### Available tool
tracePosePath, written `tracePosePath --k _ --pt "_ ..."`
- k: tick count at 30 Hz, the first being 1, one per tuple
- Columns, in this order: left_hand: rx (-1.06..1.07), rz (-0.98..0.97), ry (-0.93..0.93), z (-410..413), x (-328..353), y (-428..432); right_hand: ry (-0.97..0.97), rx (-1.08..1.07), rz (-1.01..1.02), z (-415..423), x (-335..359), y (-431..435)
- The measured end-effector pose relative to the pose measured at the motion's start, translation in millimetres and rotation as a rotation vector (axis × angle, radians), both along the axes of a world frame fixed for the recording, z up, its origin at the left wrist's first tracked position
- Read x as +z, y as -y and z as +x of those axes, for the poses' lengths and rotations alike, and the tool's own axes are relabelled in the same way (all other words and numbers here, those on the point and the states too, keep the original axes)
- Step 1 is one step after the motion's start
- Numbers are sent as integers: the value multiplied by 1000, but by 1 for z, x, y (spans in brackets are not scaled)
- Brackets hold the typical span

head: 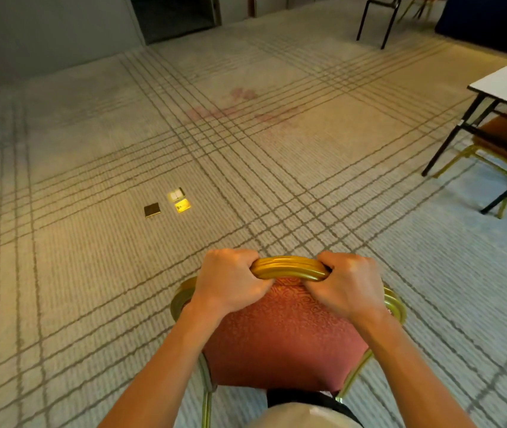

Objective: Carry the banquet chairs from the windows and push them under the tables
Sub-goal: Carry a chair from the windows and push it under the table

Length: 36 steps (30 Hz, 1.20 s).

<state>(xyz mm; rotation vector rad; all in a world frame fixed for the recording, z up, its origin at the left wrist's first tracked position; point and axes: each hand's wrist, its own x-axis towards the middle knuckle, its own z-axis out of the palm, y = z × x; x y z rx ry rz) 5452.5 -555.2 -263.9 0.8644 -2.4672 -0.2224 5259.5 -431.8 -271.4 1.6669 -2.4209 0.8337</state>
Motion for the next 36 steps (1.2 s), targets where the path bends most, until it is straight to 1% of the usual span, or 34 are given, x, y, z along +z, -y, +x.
tracePosePath --k 2,4,6,9,13,17,18,20,23,24,25,28,32,36 --pt "-2 0 3 -17 2 20 -2 5 1 -15 2 21" --pt "-6 -24 4 -45 4 58 -12 7 -32 -43 4 59" --pt "-3 -2 8 -63 12 88 -5 27 -36 -62 10 89" --pt "9 -14 -2 -83 12 130 -24 60 -43 -85 14 134" --pt "8 2 -17 -117 2 197 -2 107 -31 -123 7 202" --pt "6 -14 -59 -163 -11 283 -24 80 -12 -167 -1 290" --pt "-8 -2 -62 -178 -17 318 -24 71 -3 -183 -6 324" --pt "-12 11 -65 -190 -19 351 -40 69 28 -194 -4 359" --pt "-4 78 -48 -223 -19 421 -36 37 69 -224 0 424" --pt "-3 92 -44 -237 -19 443 -44 26 60 -236 1 445" --pt "-10 66 -51 -252 -16 466 -66 12 40 -248 6 466" --pt "-36 79 -38 -288 -3 521 -34 -24 40 -279 18 513" --pt "-104 59 -35 -340 4 592 -29 -55 16 -327 21 574" --pt "-116 31 -39 -399 0 659 -41 -51 -7 -385 10 642"
